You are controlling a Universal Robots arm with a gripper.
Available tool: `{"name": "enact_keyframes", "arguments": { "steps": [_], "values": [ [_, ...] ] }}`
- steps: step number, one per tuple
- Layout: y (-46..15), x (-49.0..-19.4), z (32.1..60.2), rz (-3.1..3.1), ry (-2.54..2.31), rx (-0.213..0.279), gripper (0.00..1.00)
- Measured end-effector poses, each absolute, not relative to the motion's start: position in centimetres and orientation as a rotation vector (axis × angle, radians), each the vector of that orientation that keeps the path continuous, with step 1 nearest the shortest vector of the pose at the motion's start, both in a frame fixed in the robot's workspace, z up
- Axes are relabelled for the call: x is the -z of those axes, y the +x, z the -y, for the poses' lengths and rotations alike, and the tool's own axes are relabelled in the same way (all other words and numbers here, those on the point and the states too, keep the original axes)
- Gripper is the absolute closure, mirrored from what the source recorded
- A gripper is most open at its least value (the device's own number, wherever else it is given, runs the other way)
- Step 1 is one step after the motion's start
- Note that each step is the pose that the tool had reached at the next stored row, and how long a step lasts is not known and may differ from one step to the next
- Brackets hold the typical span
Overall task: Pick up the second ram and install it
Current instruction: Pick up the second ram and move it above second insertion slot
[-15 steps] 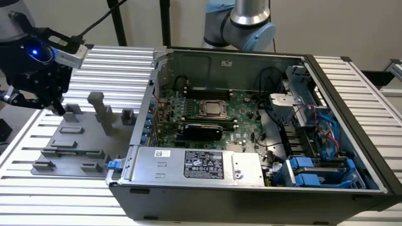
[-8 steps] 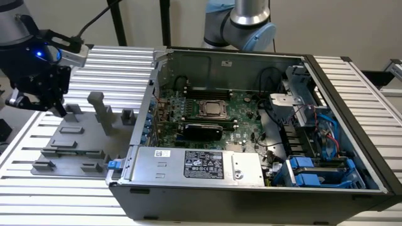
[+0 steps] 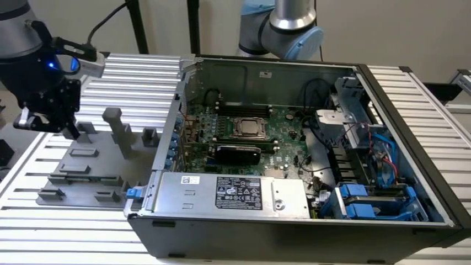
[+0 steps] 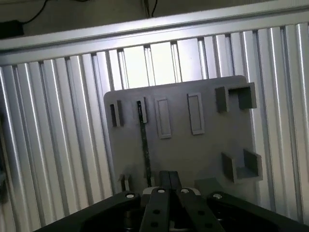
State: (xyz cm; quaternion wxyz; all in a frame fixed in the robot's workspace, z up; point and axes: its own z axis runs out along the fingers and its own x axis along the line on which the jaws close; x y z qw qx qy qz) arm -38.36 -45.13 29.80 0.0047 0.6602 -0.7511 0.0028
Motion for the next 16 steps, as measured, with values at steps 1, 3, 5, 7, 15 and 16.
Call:
{"name": "enact_keyframes", "arguments": {
  "steps": [1,3,5,7,15,16],
  "values": [
    [-38.4,-29.7,45.1,2.334,2.089,-0.009,1.00],
    [-38.4,-29.6,45.1,2.304,2.122,-0.009,1.00],
    [-38.4,-29.5,45.2,2.283,2.144,-0.009,1.00],
    [-38.4,-29.3,45.4,2.270,2.159,-0.009,1.00],
    [-38.4,-28.2,46.1,2.246,2.184,-0.010,1.00],
    [-38.4,-28.0,46.1,2.245,2.184,-0.010,1.00]
  ]
}}
